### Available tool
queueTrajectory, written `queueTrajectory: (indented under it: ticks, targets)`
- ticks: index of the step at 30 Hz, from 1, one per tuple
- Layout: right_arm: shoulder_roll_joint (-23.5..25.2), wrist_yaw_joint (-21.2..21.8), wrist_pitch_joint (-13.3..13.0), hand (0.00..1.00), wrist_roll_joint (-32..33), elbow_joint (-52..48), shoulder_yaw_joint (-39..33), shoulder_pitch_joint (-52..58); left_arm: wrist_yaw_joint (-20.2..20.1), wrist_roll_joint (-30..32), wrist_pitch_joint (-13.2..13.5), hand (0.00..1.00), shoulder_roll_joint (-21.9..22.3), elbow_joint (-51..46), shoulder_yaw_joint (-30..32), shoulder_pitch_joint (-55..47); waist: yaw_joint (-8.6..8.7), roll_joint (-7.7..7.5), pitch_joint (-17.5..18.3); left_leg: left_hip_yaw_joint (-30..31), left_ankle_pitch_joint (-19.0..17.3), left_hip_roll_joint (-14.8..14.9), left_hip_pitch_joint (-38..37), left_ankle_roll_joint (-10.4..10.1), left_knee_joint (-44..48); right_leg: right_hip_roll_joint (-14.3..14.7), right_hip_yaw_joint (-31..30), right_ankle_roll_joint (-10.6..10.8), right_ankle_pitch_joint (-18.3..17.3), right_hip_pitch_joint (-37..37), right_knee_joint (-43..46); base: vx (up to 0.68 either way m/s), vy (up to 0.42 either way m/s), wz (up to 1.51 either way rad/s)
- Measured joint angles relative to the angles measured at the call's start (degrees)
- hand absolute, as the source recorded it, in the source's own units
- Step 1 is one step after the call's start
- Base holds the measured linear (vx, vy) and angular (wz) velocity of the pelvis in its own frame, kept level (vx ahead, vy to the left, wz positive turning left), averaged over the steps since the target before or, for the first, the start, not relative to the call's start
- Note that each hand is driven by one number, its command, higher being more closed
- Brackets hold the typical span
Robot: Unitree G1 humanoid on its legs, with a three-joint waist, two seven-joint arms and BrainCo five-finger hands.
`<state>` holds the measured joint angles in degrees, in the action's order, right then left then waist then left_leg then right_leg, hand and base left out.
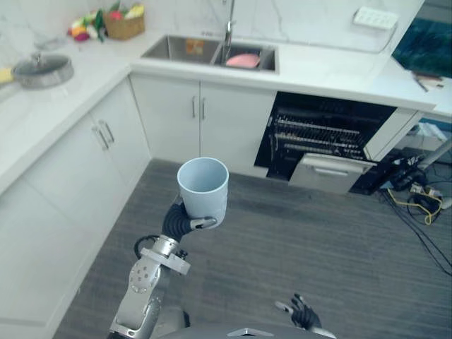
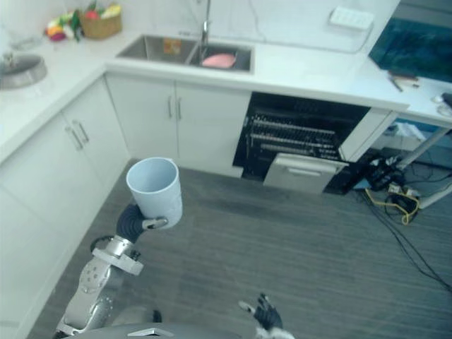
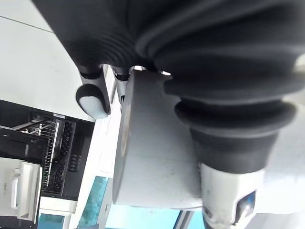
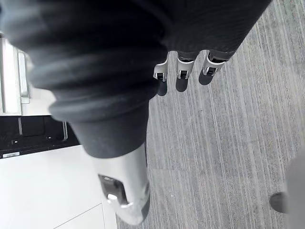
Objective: Walk over to the sink, pick up the cup, carry it to the dishwasher, place the cup inside the dishwasher, then close the dishwasher door
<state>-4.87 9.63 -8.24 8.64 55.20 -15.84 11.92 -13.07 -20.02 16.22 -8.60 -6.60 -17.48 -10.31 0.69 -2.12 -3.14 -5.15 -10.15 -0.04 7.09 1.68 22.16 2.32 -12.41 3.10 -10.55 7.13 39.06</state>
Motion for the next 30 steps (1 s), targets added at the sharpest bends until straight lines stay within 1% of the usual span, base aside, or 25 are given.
queueTrajectory:
  ticks: [1,2,3,4,5,6,8,9,11,12,13,15,16,17,18,19,20,21,22,23,25,26,27,29,30]
  targets:
    - [0.0,0.3,0.8,0.0,0.0,0.6,0.1,0.1,-0.1,0.0,-0.2,1.0,-0.5,0.5,0.1,0.4,0.01,-0.67,0.0,-0.6,-0.4,-0.8,-1.7,0.6,-1.2,-1.2,0.9,3.2,2.4,-2.2,4.9,0.3,0.114,-0.36]
    - [0.0,1.5,1.9,0.0,0.0,2.3,-0.1,0.1,-0.2,0.0,-1.2,1.0,-0.9,0.7,-0.1,0.5,0.21,-0.77,-0.5,-1.5,-0.9,-1.6,-5.6,1.2,-4.2,-4.0,5.5,4.7,10.3,-5.6,12.1,0.32,0.109,-0.46]
    - [0.0,2.5,2.4,0.0,0.1,2.6,-0.5,0.2,-0.3,0.1,-1.7,1.0,-1.0,0.5,-0.1,0.5,0.14,0.28,-1.1,-2.7,-1.2,-1.7,-9.2,1.7,-7.0,-6.7,10.8,-0.2,10.1,-9.5,19.1,0.31,0.125,-0.53]
    - [-0.2,2.8,2.4,0.0,0.0,2.3,-0.7,0.0,-0.2,0.1,-1.9,1.0,-0.9,0.6,0.1,0.5,0.15,-0.14,-0.9,-3.0,-1.3,-1.7,-10.8,1.8,-8.2,-7.6,12.9,-2.4,7.1,-11.6,21.8,0.34,0.139,-0.41]
    - [-0.3,3.2,2.4,0.0,0.0,1.9,-0.6,-0.5,-0.2,0.1,-2.5,1.0,-1.1,0.6,0.2,0.8,1.26,1.18,-1.6,-3.1,-1.3,-1.3,-13.2,1.8,-10.4,-8.4,16.5,-2.9,2.2,-15.2,23.6,0.29,0.092,-0.13]
    - [-0.3,3.7,2.3,0.0,0.1,1.9,-0.7,-0.9,-0.2,0.1,-2.9,1.0,-1.3,0.6,-0.1,1.4,2.16,1.07,-1.7,-2.8,-1.2,-0.9,-14.8,1.7,-11.7,-8.3,18.6,-2.7,-1.0,-17.5,22.5,0.35,0.059,0.09]
    - [0.0,3.9,2.5,0.0,0.2,1.2,-0.6,-0.9,-0.3,0.1,-4.0,1.0,-1.5,0.6,-0.7,3.1,3.37,1.14,-2.1,-1.9,-1.2,0.5,-17.4,1.8,-13.5,-7.8,22.7,-2.1,-5.0,-21.0,11.7,0.32,-0.025,0.27]
    - [0.3,3.9,2.6,0.0,0.6,0.3,-0.6,-0.6,-0.5,0.1,-4.1,1.0,-1.6,0.6,-1.1,3.7,3.77,1.1,-2.2,-1.1,-1.3,1.0,-18.0,1.7,-13.7,-7.8,24.1,-1.8,-4.7,-21.9,4.2,0.33,-0.067,0.38]
    - [0.7,3.5,2.7,0.0,0.6,-0.3,-0.6,-0.4,-1.6,0.1,-4.4,1.0,-1.9,0.4,-1.2,4.1,4.17,1.0,-2.5,-0.1,-2.1,1.4,-20.0,0.5,-14.7,-7.9,26.0,-1.5,0.5,-21.2,-12.4,0.37,-0.101,0.34]
    - [1.0,3.4,2.3,0.0,0.6,-0.3,-0.6,-0.3,-2.0,0.1,-4.6,1.0,-2.6,0.0,-1.1,3.9,3.82,-0.19,-3.1,0.1,-3.9,0.6,-22.4,-1.2,-15.2,-8.7,27.6,-2.0,9.2,-20.5,-20.3,0.4,-0.139,0.02]
    - [1.0,3.4,2.2,0.0,0.6,-0.3,0.1,-0.5,-2.2,0.1,-4.5,1.0,-3.3,-0.3,-0.7,3.6,3.04,-2.03,-3.6,-0.4,-6.2,-0.4,-24.4,-2.2,-15.1,-9.9,28.9,-5.2,14.4,-20.6,-21.4,0.42,-0.172,-0.28]
    - [-0.6,3.5,2.8,0.0,0.5,-3.0,0.2,-0.5,-2.1,0.7,-5.0,1.0,-1.8,0.8,-1.6,1.6,2.89,2.06,-4.2,-2.7,-10.2,3.0,-25.3,-2.3,-12.7,-7.7,30.2,-4.8,8.9,-21.3,-15.9,0.27,-0.146,-0.43]
    - [-1.0,3.5,3.7,0.0,0.5,-5.2,0.2,-0.5,-2.1,1.2,-4.7,1.0,-1.6,0.8,-2.9,1.5,2.85,3.04,-4.6,-3.0,-12.6,4.2,-25.4,-3.3,-11.8,-6.9,30.3,-5.2,6.4,-22.5,-12.9,0.27,-0.151,-0.25]
    - [-1.4,3.3,4.6,0.0,0.5,-7.6,0.3,0.5,-2.1,1.8,-4.7,1.0,-1.6,0.8,-4.1,1.5,3.45,4.68,-4.0,-3.2,-14.2,5.3,-25.8,-1.7,-10.9,-6.0,30.6,-5.4,3.7,-23.1,-10.2,0.29,-0.15,-0.03]
    - [-1.8,2.2,6.0,0.0,0.5,-11.5,1.6,2.3,-2.1,2.2,-4.5,1.0,-1.2,0.6,-5.8,0.9,4.28,5.45,-3.6,-2.8,-14.8,6.2,-26.0,-0.5,-7.3,-4.9,31.8,-6.1,0.6,-22.5,-9.0,0.39,-0.197,0.0]
    - [-1.6,1.4,6.8,0.0,0.8,-13.9,2.3,3.2,-2.1,2.3,-4.3,1.0,-0.2,0.4,-6.7,1.0,4.73,5.51,-4.7,-2.7,-13.2,7.9,-21.1,-0.2,7.3,-4.1,31.6,-6.9,-0.7,-19.7,-9.4,0.33,-0.18,-0.09]
    - [-1.5,1.1,7.0,0.0,1.2,-15.7,2.6,4.1,-2.1,2.4,-4.2,1.0,0.6,0.4,-7.1,0.6,4.42,5.58,-4.8,-2.6,-10.3,9.0,-17.3,-0.5,15.5,-3.4,31.2,-7.0,-1.0,-18.5,-10.4,0.34,-0.172,-0.37]
    - [-1.6,-0.1,6.7,0.0,2.1,-20.7,3.1,5.7,-2.1,2.9,-3.5,1.0,1.9,0.2,-7.5,-0.6,3.84,5.76,-4.9,-2.5,-1.7,12.0,-10.4,-0.9,30.6,-1.7,29.5,-7.5,-1.3,-15.5,-13.2,0.38,-0.113,-0.58]
    - [-1.7,-1.5,5.2,0.0,2.7,-23.5,3.5,6.5,-2.0,3.4,-2.8,1.0,3.0,0.1,-7.5,-1.7,3.48,6.07,-4.9,-3.0,-2.2,13.9,-5.8,-1.8,38.5,-0.1,28.0,-8.1,-1.6,-12.5,-15.6,0.41,-0.081,-0.61]
    - [-1.7,-2.4,4.3,0.0,2.8,-24.0,3.5,6.4,-1.9,3.4,-2.3,1.0,3.1,0.1,-7.5,-2.0,3.41,6.01,-5.0,-3.3,-3.0,14.3,-3.9,-1.7,40.1,0.4,27.3,-8.3,-1.8,-11.0,-16.6,0.51,-0.072,-0.76]
    - [-1.8,-4.3,1.6,0.0,4.7,-25.3,3.5,6.3,-1.2,3.4,-1.0,1.0,2.9,0.3,-7.3,-2.6,2.84,5.62,-4.9,-5.6,-6.0,14.7,-0.8,-1.6,37.2,1.0,24.5,-9.2,-1.9,-7.1,-19.6,0.49,-0.059,-0.91]
    - [-1.9,-5.4,-0.5,0.0,6.7,-25.9,3.2,5.3,-0.6,3.3,0.1,1.0,2.8,0.4,-6.8,-3.0,2.55,5.14,-4.7,-8.0,-8.1,14.2,0.5,-2.4,27.1,0.9,20.9,-9.4,-2.4,-5.1,-21.0,0.41,-0.008,-1.01]
    - [-1.9,-5.5,-1.1,0.0,7.2,-26.8,3.1,5.1,-0.5,3.3,0.3,1.0,2.9,0.4,-6.6,-3.0,2.55,5.1,-4.6,-7.8,-8.4,13.5,0.6,-2.9,22.6,0.8,19.7,-9.0,-2.3,-4.7,-21.2,0.4,0.014,-1.0]
    - [-1.6,-6.5,-2.9,0.0,8.0,-29.8,2.7,5.2,0.0,3.3,0.5,1.0,2.9,0.5,-6.1,-3.0,2.91,4.56,-4.3,-5.4,-7.6,10.3,0.8,-4.3,8.3,-0.2,16.5,-8.7,-2.7,-3.4,-21.9,0.38,0.107,-0.76]
    - [-1.2,-6.7,-4.2,0.0,9.5,-30.8,2.1,5.1,0.3,3.3,0.6,1.0,2.9,0.5,-6.0,-3.0,3.21,3.52,-3.8,-2.5,-4.6,7.0,0.6,-5.1,-1.8,-1.8,14.4,-7.8,-2.9,-2.8,-23.2,0.5,0.19,-0.86]
